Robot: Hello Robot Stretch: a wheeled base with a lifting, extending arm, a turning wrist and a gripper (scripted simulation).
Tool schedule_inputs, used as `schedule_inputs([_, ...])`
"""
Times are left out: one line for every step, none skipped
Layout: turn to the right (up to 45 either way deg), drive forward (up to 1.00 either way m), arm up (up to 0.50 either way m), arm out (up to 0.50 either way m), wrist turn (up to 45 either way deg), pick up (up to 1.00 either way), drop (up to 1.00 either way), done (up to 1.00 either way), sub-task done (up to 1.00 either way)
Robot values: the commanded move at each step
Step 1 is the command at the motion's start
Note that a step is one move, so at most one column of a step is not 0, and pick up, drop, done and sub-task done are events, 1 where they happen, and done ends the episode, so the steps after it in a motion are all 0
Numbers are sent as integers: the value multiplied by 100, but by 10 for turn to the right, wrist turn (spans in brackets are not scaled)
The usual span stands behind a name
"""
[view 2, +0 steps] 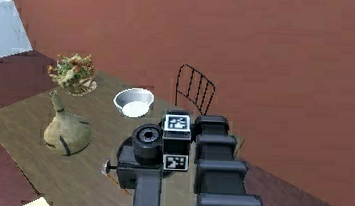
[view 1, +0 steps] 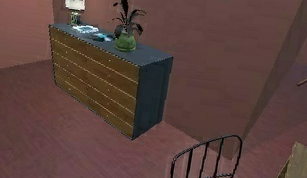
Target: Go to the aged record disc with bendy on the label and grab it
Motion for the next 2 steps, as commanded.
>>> schedule_inputs([0,0,0,0,450,0,0,0,0])
schedule_inputs([0,0,0,0,450,0,0,0,0])
